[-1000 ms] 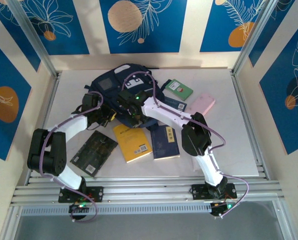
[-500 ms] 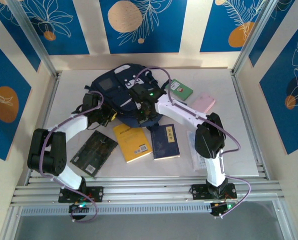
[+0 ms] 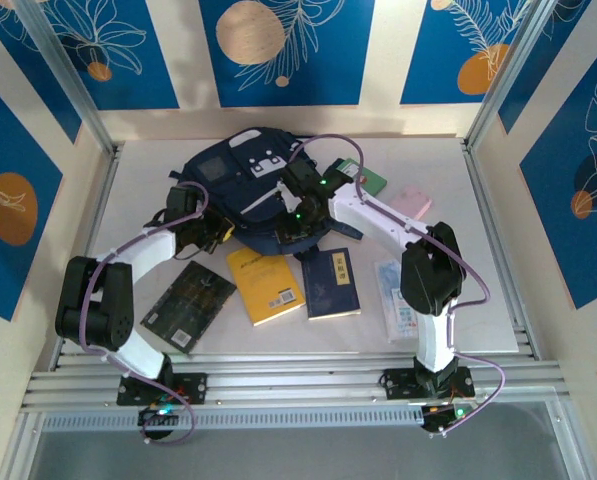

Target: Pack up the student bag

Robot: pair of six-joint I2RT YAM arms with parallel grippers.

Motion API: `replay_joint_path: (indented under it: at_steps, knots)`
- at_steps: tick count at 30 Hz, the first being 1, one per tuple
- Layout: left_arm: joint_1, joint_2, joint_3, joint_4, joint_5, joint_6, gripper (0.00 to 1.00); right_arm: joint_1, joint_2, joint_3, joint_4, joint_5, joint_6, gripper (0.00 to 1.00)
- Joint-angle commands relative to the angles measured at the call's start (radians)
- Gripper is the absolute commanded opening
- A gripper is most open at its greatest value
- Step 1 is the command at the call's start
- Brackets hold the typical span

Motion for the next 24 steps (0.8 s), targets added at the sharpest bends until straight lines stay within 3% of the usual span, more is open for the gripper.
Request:
replay_joint_path:
  at_steps: [1, 4, 9, 24]
  knots:
    - [0.002, 0.006, 0.046, 0.005, 0.001, 0.028, 0.0, 0.007, -0.015, 0.051, -0.013, -0.041, 0.06, 0.4]
    - [0.001, 0.008, 0.049, 0.004, -0.001, 0.028, 0.0, 0.04, 0.04, 0.136, -0.069, 0.063, 0.109, 0.48]
    - [0.002, 0.012, 0.052, 0.004, 0.005, 0.028, 0.0, 0.087, 0.147, 0.27, -0.162, 0.204, 0.101, 0.48]
    - [0.001, 0.019, 0.052, 0.01, 0.013, 0.025, 0.0, 0.105, 0.273, 0.376, -0.209, 0.265, 0.081, 0.47]
